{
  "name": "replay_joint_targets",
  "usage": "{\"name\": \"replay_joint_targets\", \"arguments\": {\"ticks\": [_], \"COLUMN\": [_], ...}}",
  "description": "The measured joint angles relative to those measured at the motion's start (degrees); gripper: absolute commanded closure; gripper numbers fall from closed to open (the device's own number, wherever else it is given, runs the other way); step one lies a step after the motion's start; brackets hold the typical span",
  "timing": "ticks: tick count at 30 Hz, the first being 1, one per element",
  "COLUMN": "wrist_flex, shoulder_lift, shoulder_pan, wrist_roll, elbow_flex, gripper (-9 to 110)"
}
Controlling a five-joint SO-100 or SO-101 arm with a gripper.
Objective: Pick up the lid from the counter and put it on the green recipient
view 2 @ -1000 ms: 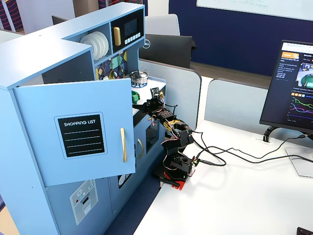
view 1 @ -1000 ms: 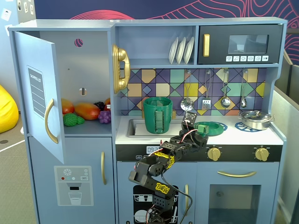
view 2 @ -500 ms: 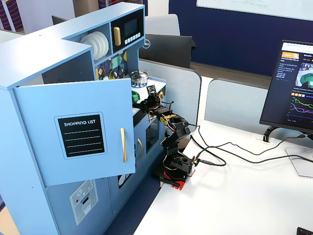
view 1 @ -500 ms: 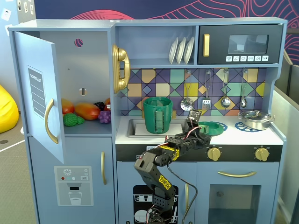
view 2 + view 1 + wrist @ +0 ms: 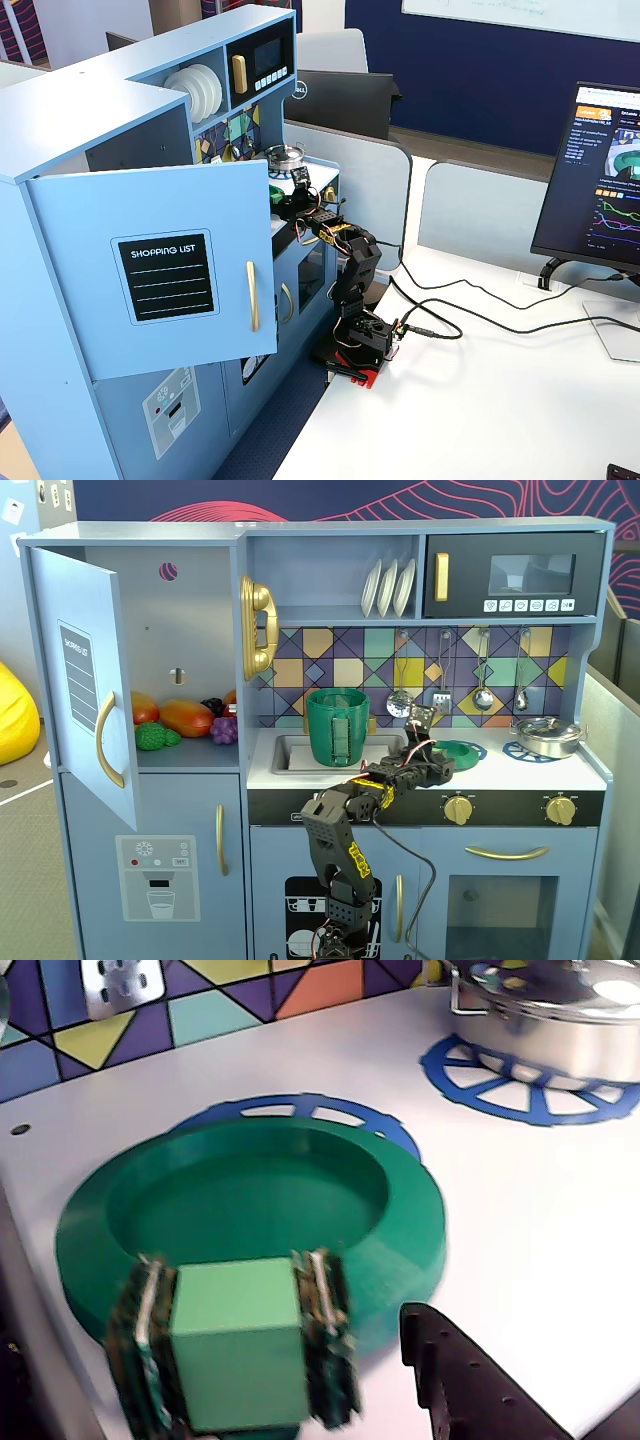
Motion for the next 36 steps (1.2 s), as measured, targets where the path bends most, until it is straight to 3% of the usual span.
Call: {"name": "replay_joint_targets", "arguments": {"ticks": [16,22,36], "wrist_flex": [0.0,0.0,-1.0], "shoulder_lift": [-4.7,-4.9,-5.3], "shoulder_pan": [-1.3,-1.8,-3.3], "wrist_roll": [0.0,-2.3,-4.0], "elbow_flex": [-5.3,-5.6,-7.0], "gripper": [71,101,101]}}
